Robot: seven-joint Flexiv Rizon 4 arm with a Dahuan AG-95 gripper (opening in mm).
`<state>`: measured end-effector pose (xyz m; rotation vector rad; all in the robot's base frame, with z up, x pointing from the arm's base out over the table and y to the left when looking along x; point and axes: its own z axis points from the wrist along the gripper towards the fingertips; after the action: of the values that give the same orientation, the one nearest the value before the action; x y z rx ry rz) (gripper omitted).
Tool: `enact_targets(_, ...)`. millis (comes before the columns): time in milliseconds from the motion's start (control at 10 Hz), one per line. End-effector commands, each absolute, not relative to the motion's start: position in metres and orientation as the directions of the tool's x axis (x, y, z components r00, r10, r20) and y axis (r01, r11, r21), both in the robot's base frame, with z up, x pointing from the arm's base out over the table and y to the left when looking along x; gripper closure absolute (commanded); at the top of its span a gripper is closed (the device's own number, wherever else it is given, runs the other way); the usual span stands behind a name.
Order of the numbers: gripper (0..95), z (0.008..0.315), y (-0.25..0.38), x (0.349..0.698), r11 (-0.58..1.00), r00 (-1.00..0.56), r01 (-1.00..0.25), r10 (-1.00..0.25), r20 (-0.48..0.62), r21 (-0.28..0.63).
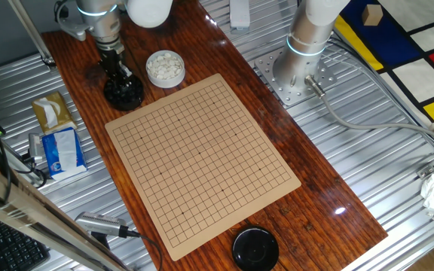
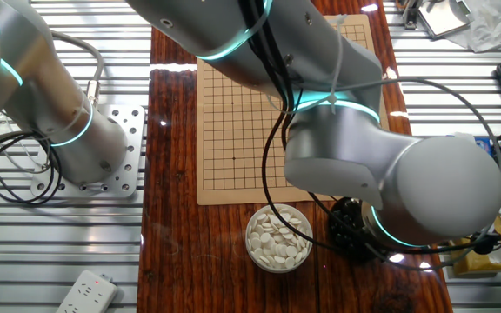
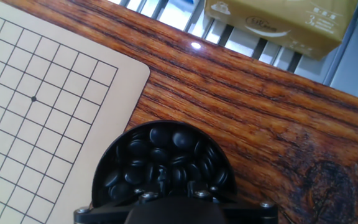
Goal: Play the first move as black on the 3-4 point in the upper right corner of the Go board
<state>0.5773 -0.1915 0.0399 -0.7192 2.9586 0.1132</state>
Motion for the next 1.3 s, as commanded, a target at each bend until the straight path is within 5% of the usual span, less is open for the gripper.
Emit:
enact_targets(100,76.0,0.0385,-0.1915,0.5773,0.887,-0.885,-0.459,-0.452,-0.111,0.047)
enact_targets(800,76.0,0.0385,-0.1917,0.5772,0.889,-0.886,-0.456,-0.450,-0.108,0.034)
enact_targets(900,95.0,0.0385,-0.1917,0.5772,0.890,-0.887,-0.454,-0.449,-0.110,0.033)
enact_targets(1300,95.0,0.0385,-0.1917,0.5772,0.893,-0.889,-0.449,-0.443,-0.111,0.025)
